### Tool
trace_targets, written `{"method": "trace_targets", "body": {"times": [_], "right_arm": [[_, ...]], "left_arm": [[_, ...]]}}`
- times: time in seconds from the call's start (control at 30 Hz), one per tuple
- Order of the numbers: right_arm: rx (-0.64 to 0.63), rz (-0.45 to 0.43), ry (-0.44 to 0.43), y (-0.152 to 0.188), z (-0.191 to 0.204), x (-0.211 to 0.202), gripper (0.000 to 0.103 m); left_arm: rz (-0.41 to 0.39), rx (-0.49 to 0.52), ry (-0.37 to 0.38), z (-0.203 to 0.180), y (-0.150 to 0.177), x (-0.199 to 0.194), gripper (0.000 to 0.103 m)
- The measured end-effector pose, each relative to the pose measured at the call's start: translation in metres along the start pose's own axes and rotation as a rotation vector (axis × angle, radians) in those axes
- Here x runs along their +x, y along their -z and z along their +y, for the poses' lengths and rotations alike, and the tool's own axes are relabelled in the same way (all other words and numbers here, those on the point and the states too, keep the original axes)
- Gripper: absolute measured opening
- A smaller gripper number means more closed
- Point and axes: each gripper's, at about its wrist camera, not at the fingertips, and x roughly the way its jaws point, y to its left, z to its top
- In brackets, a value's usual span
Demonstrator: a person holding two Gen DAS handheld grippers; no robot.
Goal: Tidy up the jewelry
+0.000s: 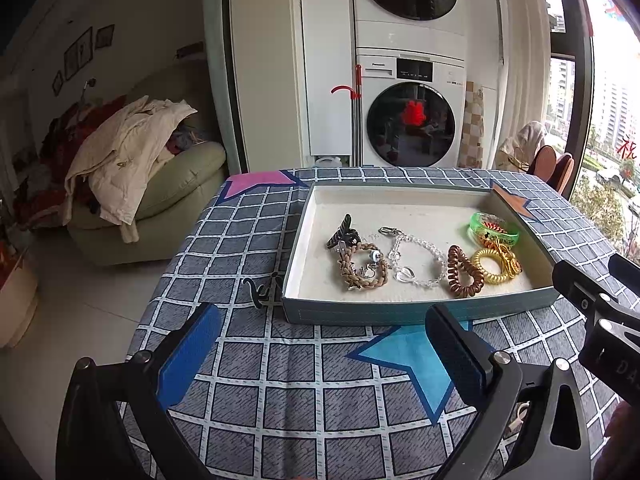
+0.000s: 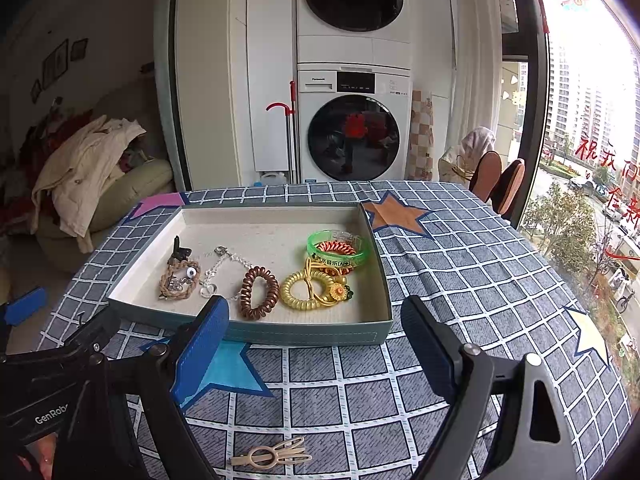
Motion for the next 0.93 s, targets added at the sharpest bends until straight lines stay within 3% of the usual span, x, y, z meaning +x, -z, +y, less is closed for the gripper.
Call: {"method": "trace_targets", "body": {"times": [0.93], "right_arm": [[0.002, -0.001, -0.002, -0.0006, 0.0007, -0.0012, 0.090]], "left_arm": [[0.013, -0.015, 0.014, 0.0019, 0.0003, 0.0012, 0.103]]}}
